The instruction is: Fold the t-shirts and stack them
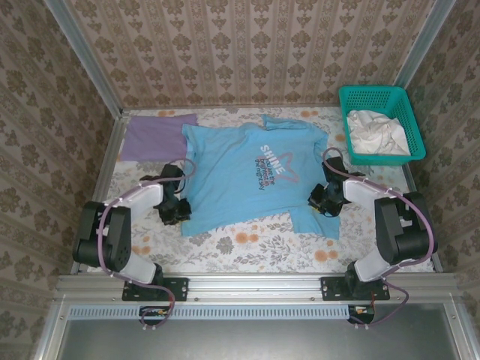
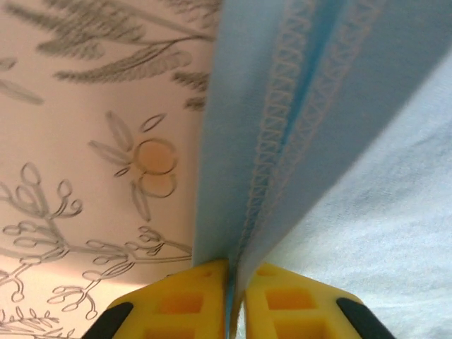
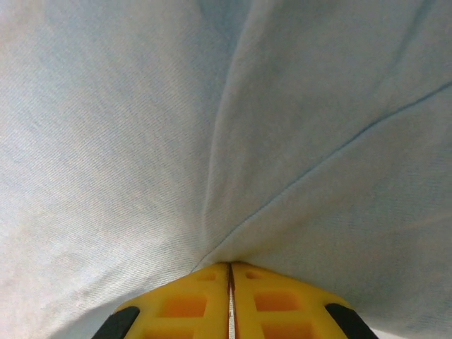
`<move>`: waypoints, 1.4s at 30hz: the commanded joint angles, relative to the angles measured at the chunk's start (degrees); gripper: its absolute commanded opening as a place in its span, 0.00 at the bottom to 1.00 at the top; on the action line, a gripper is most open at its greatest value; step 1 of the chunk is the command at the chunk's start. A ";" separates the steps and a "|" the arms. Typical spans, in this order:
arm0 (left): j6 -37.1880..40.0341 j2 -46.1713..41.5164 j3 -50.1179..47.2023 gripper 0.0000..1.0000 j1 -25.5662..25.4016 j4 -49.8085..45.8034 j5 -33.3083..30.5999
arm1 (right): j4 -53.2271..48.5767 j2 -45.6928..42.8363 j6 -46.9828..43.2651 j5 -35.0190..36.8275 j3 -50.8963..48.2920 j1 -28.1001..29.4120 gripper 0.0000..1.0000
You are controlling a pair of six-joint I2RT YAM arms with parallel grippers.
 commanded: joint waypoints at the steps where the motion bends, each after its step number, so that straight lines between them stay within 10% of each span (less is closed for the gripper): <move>1: -5.50 -2.55 -3.76 0.20 2.54 1.19 2.34 | -2.80 -0.40 2.05 -0.25 -1.68 -0.73 0.12; 9: -8.85 -8.00 -7.69 0.34 12.81 1.47 5.64 | -2.52 -2.81 3.75 -2.18 -4.13 -2.23 0.14; 22: -4.26 2.77 19.76 0.68 11.08 4.20 6.28 | -3.59 -7.24 1.95 -2.45 0.20 -2.35 0.33; 33: 2.47 30.43 45.42 0.71 8.83 -0.72 9.70 | -3.34 -5.00 1.59 -2.87 2.30 -2.41 0.33; 42: 4.26 35.90 51.12 0.49 8.15 -2.09 10.54 | -3.36 -5.73 1.60 -2.31 0.97 -2.41 0.32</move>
